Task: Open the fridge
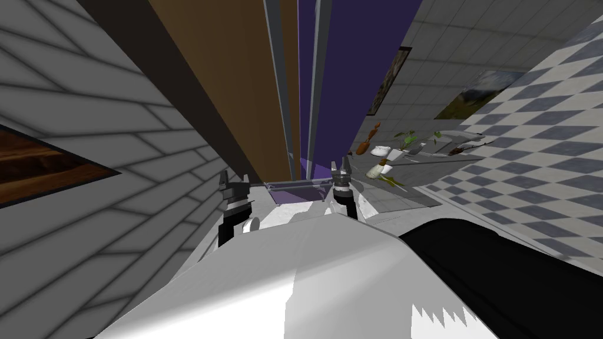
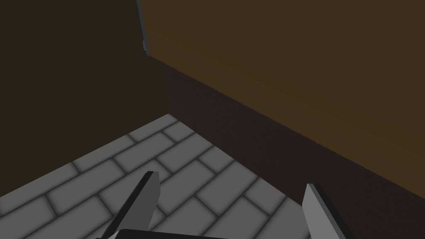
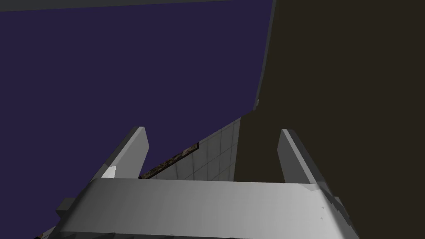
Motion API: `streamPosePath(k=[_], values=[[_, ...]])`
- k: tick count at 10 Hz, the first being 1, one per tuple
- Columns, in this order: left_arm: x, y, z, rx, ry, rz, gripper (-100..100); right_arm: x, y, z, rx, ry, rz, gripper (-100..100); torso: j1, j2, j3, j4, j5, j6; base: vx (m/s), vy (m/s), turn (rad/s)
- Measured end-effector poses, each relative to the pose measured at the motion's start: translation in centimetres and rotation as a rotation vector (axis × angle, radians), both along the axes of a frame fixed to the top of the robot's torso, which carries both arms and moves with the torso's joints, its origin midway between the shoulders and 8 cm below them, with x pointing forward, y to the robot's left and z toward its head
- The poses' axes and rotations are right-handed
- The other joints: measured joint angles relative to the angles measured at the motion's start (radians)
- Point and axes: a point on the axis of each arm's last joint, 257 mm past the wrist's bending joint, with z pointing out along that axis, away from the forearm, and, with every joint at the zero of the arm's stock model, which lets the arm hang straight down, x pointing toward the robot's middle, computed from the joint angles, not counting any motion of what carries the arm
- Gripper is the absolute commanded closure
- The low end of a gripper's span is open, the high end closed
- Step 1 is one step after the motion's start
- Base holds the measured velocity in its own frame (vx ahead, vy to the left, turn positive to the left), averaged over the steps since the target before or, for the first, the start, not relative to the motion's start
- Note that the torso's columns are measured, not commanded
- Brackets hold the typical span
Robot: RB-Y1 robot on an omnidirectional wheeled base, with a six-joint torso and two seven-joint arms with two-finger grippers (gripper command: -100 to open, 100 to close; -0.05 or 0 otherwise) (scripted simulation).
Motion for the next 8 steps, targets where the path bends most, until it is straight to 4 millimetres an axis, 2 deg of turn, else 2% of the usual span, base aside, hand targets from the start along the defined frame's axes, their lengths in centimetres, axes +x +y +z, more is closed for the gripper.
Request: streamPosePath(k=[2,8], values=[[0.0,0.0,0.0,0.0,0.0,0.0,0,0.0,0.0,0.0,0.0,0.0,0.0,0,0.0,0.104,-0.209,0.105,0.0,0.0,0.0,0.0,0.0],[-0.01,0.0,0.02,0.0,0.0,0.0,0,-0.01,0.0,0.02,0.0,0.0,0.0,0,0.0,0.544,-1.087,0.544,0.0,0.0,0.0,0.0,0.0]])
